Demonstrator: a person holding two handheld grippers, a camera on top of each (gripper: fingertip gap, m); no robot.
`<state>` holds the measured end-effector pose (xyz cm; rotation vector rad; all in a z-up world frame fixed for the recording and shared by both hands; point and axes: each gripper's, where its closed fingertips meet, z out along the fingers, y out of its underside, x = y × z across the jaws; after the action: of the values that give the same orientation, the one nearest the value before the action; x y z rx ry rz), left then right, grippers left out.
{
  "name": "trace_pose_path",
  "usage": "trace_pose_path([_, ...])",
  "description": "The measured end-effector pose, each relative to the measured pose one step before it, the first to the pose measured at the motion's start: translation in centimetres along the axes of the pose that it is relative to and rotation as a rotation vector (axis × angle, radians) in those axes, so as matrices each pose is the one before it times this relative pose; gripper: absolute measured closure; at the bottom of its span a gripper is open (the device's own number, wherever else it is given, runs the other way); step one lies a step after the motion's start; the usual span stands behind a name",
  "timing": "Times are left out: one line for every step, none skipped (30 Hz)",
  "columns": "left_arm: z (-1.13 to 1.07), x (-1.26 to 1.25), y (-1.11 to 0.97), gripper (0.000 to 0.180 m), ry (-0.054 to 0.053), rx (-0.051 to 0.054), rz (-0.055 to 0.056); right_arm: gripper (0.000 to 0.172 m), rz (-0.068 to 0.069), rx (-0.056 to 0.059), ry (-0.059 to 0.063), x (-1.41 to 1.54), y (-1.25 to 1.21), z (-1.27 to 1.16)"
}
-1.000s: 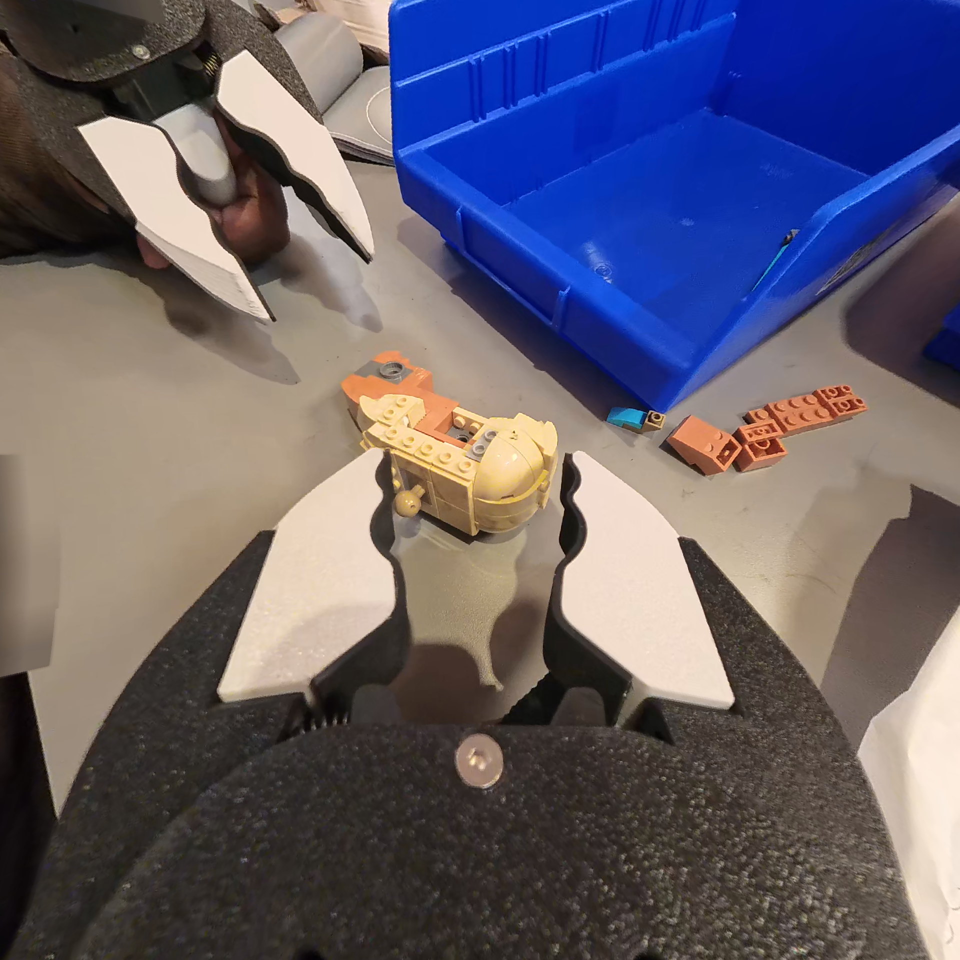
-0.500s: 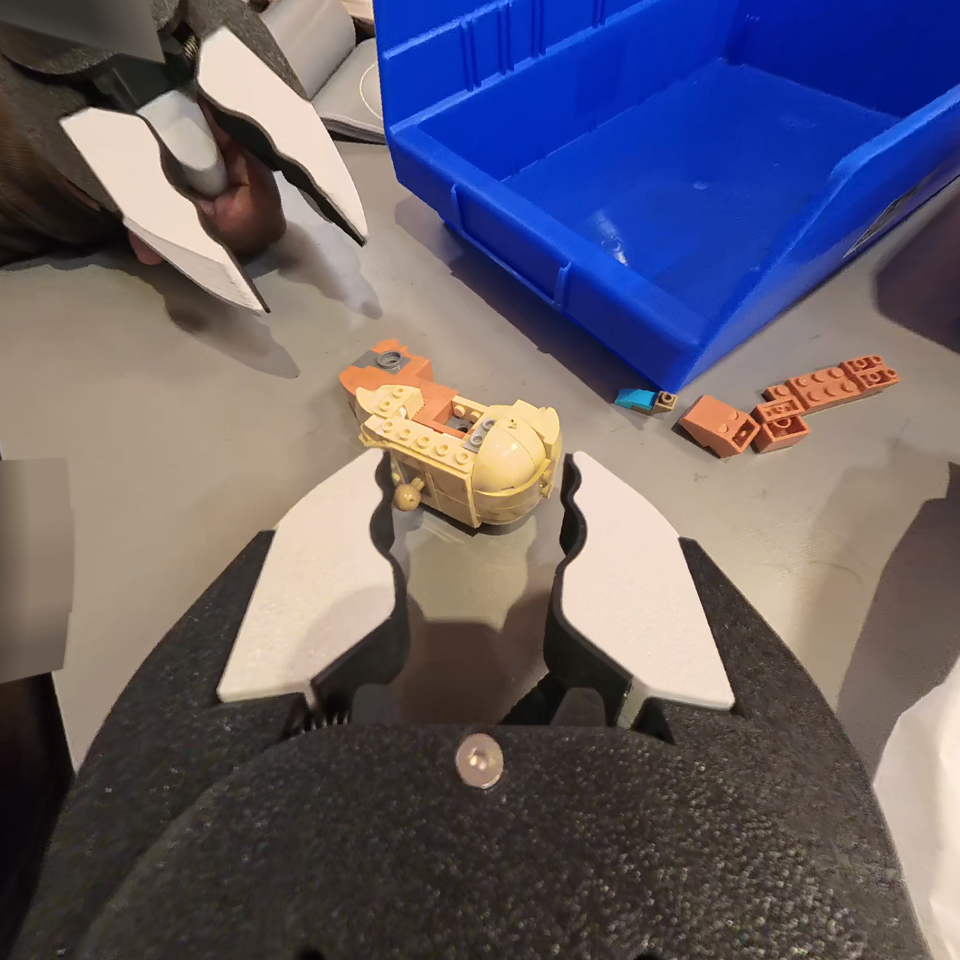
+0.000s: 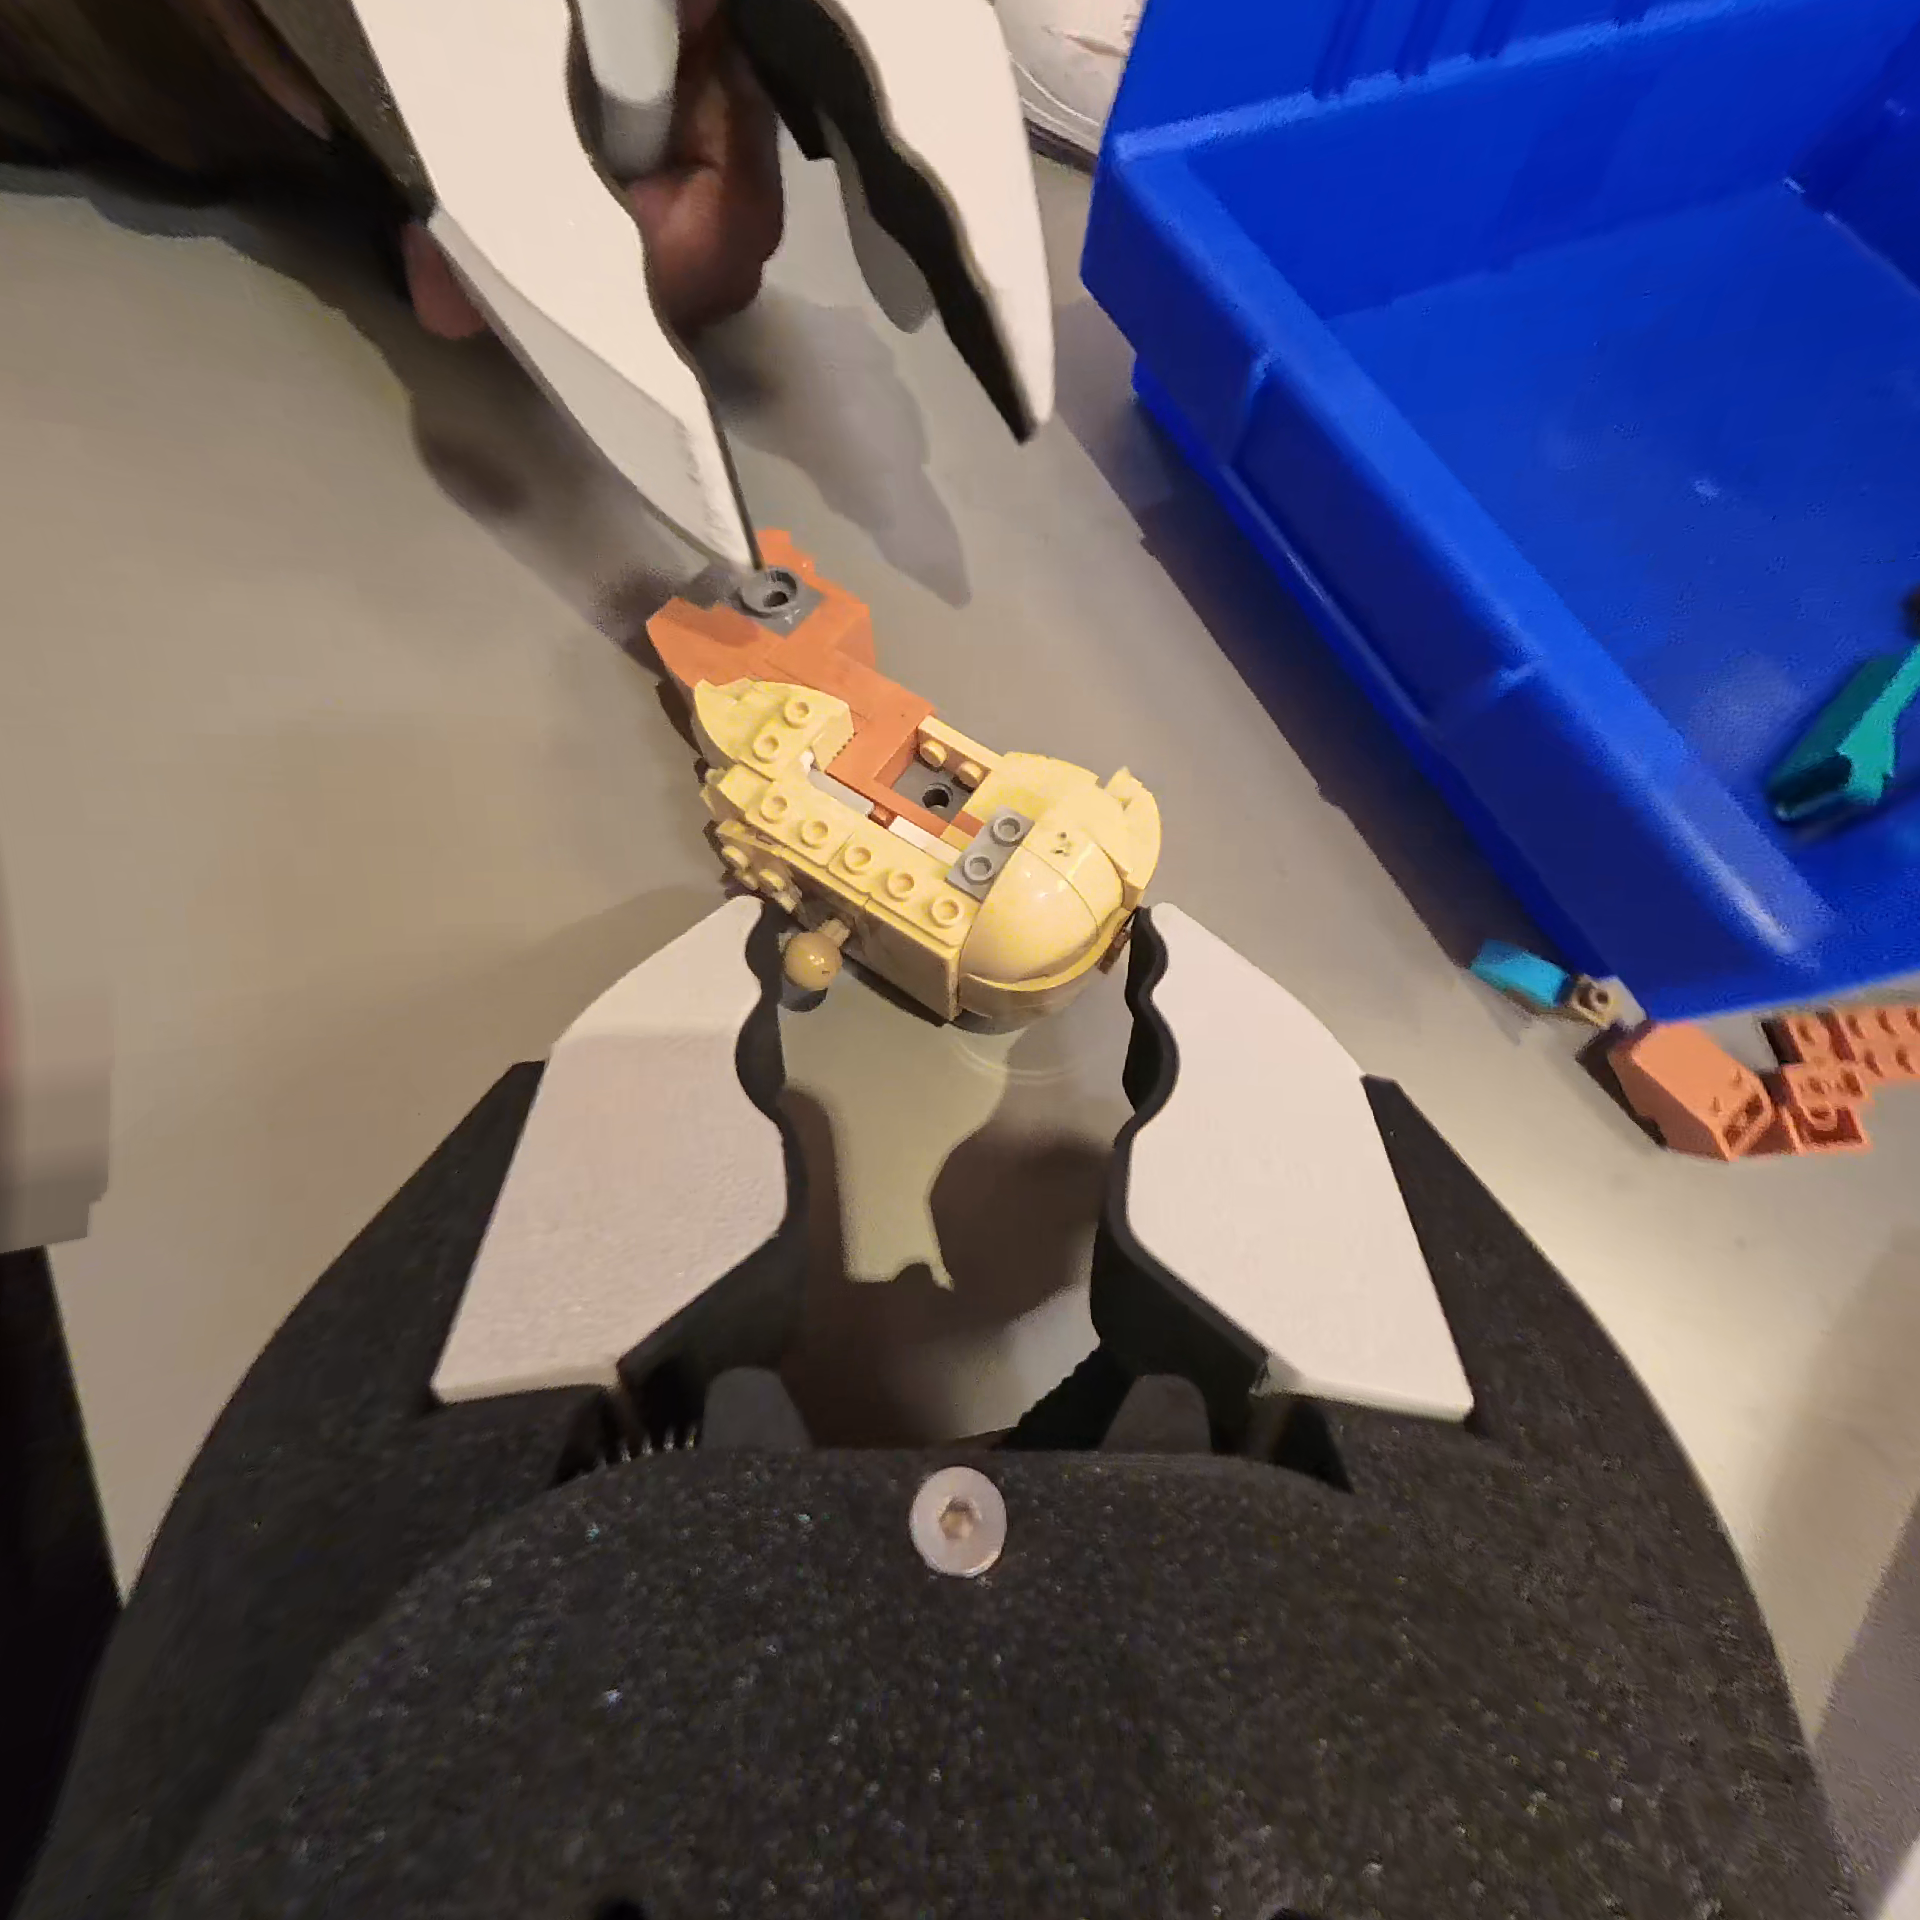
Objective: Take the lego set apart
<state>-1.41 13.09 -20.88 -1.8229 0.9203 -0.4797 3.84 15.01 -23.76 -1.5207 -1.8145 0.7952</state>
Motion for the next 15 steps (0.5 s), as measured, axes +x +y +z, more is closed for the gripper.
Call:
trace_pose_path([-0.058, 0.009, -0.049, 0.128, 0.0001, 0.0044, -0.0002, 0.108, -0.0091, 0.0018, -0.0024, -0.260, -0.320, 0.330])
trace_pose_path([-0.078, 0.028, 0.003, 0.127, 0.0011, 0.0011, -0.0010, 0.108, -0.0051, 0.0009, -0.0005, -0.190, -0.299, 0.322])
trace_pose_path([-0.071, 0.027, 0.110, 0.126, 0.0014, -0.0056, -0.0025, 0.108, -0.0012, -0.0001, 0.0023, -0.125, -0.258, 0.302])
trace_pose_path([-0.085, -0.002, 0.144, 0.125, 0.0001, -0.0094, -0.0041, 0.108, 0.0028, -0.0007, 0.0060, -0.039, -0.226, 0.278])
trace_pose_path([-0.086, 0.028, 0.146, 0.124, 0.0023, -0.0096, -0.0043, 0.109, 0.0048, -0.0010, 0.0094, 0.014, -0.205, 0.258])
trace_pose_path([-0.064, 0.097, 0.140, 0.123, 0.0068, -0.0102, -0.0042, 0.109, 0.0067, -0.0017, 0.0134, 0.074, -0.164, 0.232])
trace_pose_path([-0.051, 0.097, 0.105, 0.121, 0.0057, -0.0121, -0.0043, 0.109, 0.0082, -0.0021, 0.0160, 0.091, -0.155, 0.206])
trace_pose_path([-0.044, 0.095, 0.048, 0.120, 0.0042, -0.0102, -0.0041, 0.109, 0.0083, -0.0023, 0.0166, 0.072, -0.142, 0.202])
trace_pose_path([-0.015, 0.145, -0.013, 0.119, 0.0062, -0.0067, -0.0026, 0.109, 0.0072, -0.0023, 0.0153, 0.018, -0.148, 0.186])
trace_pose_path([0.020, 0.172, -0.016, 0.118, 0.0064, -0.0061, -0.0014, 0.109, 0.0051, -0.0017, 0.0120, -0.065, -0.154, 0.193])
trace_pose_path([0.074, 0.146, 0.073, 0.117, 0.0033, -0.0094, 0.0001, 0.109, 0.0019, 0.0005, 0.0054, -0.160, -0.184, 0.170])
trace_pose_path([0.145, 0.076, 0.194, 0.117, -0.0006, -0.0149, 0.0041, 0.109, -0.0011, 0.0032, -0.0038, -0.279, -0.204, 0.150])
trace_pose_path([0.201, 0.049, 0.346, 0.117, -0.0043, -0.0211, 0.0091, 0.109, -0.0047, 0.0052, -0.0120, -0.359, -0.221, 0.121])
trace_pose_path([0.240, 0.008, 0.434, 0.117, -0.0066, -0.0257, 0.0106, 0.109, -0.0071, 0.0026, -0.0129, -0.316, -0.159, 0.125])
trace_pose_path([0.192, 0.099, 0.243, 0.115, -0.0011, -0.0173, 0.0084, 0.110, -0.0073, -0.0027, -0.0062, -0.130, -0.042, 0.094])
